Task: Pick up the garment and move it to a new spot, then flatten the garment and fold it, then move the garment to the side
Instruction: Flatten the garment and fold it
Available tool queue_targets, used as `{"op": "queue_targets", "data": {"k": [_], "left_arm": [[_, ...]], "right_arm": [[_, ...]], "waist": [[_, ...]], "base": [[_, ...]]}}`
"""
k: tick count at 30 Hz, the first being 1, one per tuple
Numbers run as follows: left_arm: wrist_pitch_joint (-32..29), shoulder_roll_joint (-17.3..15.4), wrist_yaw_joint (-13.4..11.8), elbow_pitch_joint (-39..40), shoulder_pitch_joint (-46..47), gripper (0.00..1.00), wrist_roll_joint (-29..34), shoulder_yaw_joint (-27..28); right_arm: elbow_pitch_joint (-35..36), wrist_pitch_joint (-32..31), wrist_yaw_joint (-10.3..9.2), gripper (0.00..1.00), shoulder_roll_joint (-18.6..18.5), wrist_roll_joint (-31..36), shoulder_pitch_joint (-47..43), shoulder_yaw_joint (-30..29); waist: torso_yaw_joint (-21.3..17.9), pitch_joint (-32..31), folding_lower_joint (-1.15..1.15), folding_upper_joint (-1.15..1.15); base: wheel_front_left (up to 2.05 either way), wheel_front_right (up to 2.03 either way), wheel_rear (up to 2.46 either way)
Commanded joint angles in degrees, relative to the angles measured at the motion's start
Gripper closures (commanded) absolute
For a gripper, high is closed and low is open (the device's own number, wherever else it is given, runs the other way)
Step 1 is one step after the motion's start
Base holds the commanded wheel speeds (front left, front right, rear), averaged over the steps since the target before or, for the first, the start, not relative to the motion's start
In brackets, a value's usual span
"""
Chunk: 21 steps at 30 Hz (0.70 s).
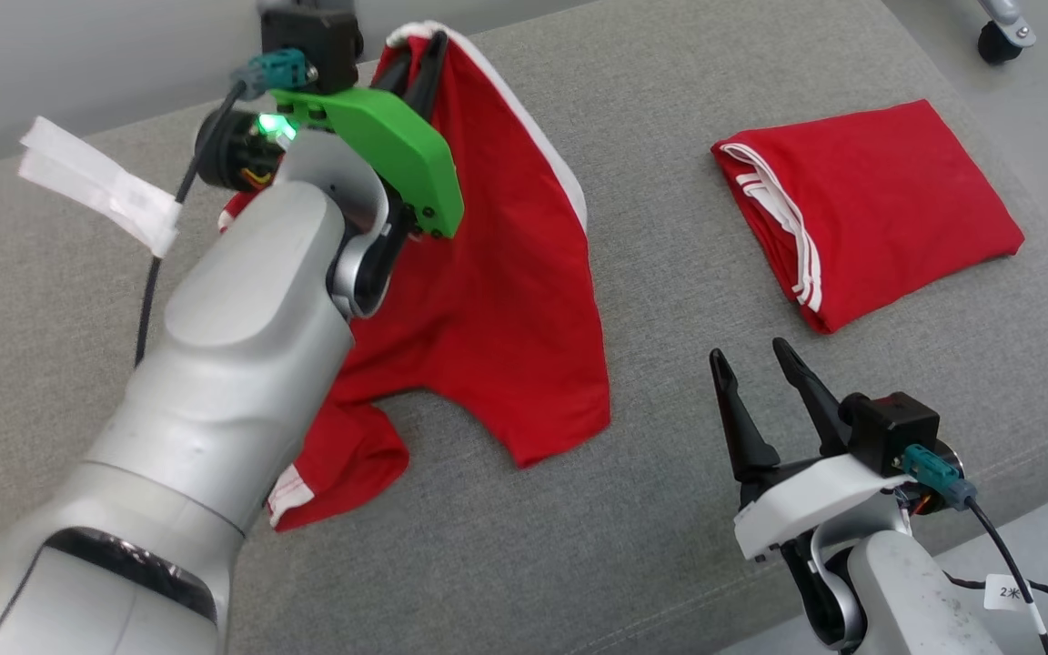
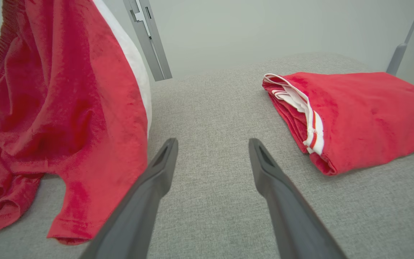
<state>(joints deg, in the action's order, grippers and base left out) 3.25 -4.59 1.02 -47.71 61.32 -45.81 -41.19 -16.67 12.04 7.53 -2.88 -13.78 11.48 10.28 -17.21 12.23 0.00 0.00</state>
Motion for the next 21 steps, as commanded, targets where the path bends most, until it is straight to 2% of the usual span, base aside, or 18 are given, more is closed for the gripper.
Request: {"op": "queue_targets", "data": {"k": [1, 6, 9, 12, 14, 17, 21], "left_arm": [[2.04, -1.07, 0.71, 0.73, 2.79, 1.00, 1.09, 0.30], [5.98, -0.37, 4.30, 4.08, 6.05, 1.00, 0.21, 0.75], [3.72, -0.26, 5.94, 7.26, 4.07, 1.00, -1.47, -1.83], [0.10, -1.92, 6.38, 11.47, -0.03, 1.00, -3.17, -6.76], [-2.34, -3.96, 6.46, 16.62, -3.38, 1.00, -5.31, -11.37], [-4.64, -9.30, 6.45, 23.40, -9.06, 1.00, -8.84, -16.76], [-5.89, -15.72, 6.47, 28.35, -14.88, 1.00, -10.09, -21.56]], "right_arm": [[-0.26, 0.00, -0.09, 0.00, -0.02, -0.08, 0.55, 0.07], [-0.31, -0.13, -0.09, 0.00, -0.01, 0.21, -0.32, -0.48], [0.25, -0.28, -0.09, 0.00, -0.05, 0.49, -0.87, -1.47], [0.93, -0.60, -0.09, 0.00, -0.05, 0.88, -1.17, -1.81], [1.28, -0.85, -0.09, 0.00, -0.16, 1.00, -1.31, -2.04], [2.02, -1.27, -0.09, 0.00, -0.16, 1.51, -1.56, -2.46], [2.63, -1.93, -0.10, 0.00, -0.42, 1.58, -1.61, -2.62]], "waist": [[0.02, -0.41, 0.00, 0.00], [0.42, -1.18, 0.00, 0.00], [1.76, -1.14, 0.00, 0.00], [3.42, -0.89, 0.00, 0.00], [4.82, -0.68, 0.00, 0.00], [7.31, -0.43, 0.00, 0.00], [10.36, -0.48, 0.00, 0.00]], "base": [[0.00, 0.00, 0.00], [0.00, 0.00, 0.00], [0.00, 0.00, 0.00], [0.00, 0.00, 0.00], [0.00, 0.00, 0.00], [0.00, 0.00, 0.00], [0.00, 0.00, 0.00]]}}
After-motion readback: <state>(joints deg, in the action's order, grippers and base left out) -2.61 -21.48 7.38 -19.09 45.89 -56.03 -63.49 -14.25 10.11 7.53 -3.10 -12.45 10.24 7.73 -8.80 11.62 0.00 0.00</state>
